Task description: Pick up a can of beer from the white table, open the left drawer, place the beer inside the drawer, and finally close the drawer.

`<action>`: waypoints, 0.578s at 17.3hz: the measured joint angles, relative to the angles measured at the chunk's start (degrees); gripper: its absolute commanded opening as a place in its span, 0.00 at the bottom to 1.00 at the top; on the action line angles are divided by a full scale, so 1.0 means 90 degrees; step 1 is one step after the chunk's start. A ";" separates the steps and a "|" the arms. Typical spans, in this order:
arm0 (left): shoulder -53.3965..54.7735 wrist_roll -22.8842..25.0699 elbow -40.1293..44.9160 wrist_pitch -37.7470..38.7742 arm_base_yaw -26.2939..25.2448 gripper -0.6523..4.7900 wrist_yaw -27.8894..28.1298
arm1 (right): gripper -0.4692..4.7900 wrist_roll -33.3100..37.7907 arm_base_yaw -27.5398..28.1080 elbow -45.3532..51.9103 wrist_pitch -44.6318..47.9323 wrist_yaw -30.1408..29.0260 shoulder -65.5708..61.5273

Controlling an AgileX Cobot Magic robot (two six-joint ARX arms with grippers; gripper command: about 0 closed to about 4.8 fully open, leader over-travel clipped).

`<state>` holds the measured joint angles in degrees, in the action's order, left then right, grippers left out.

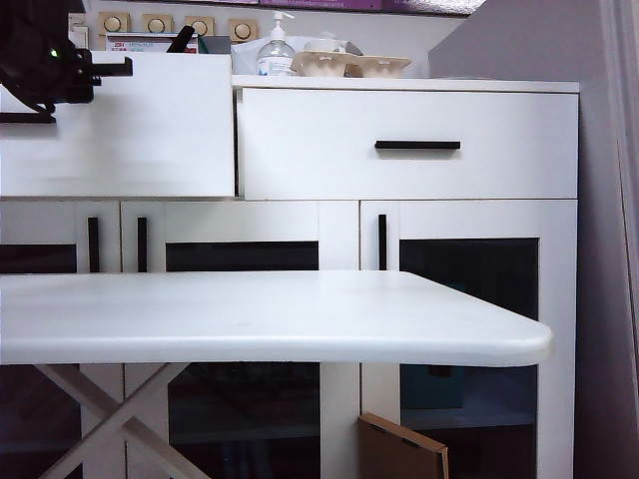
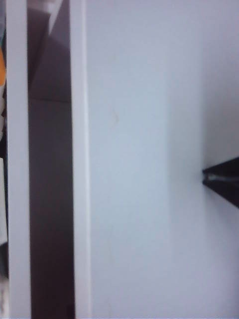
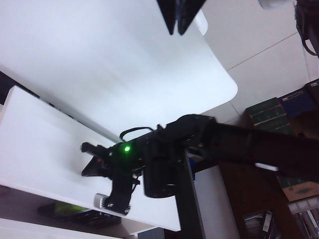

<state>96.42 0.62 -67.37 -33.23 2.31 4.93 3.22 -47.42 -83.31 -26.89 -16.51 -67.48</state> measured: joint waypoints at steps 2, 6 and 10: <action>0.0192 -0.0002 -0.0189 -0.0024 -0.0046 0.11 -0.0075 | 0.08 0.0000 0.0000 0.0002 0.0000 -0.0002 0.0000; 0.0644 -0.0024 -0.0695 -0.0044 -0.0248 0.11 -0.0112 | 0.08 0.0000 0.0002 0.0002 -0.0066 -0.0002 0.0000; 0.0988 -0.0024 -0.1190 0.0058 -0.0333 0.11 -0.0141 | 0.08 0.0000 0.0002 0.0002 -0.0119 0.0005 0.0000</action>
<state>105.32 0.40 -78.08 -32.71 -0.69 3.66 3.22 -47.40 -83.29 -27.97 -16.47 -67.48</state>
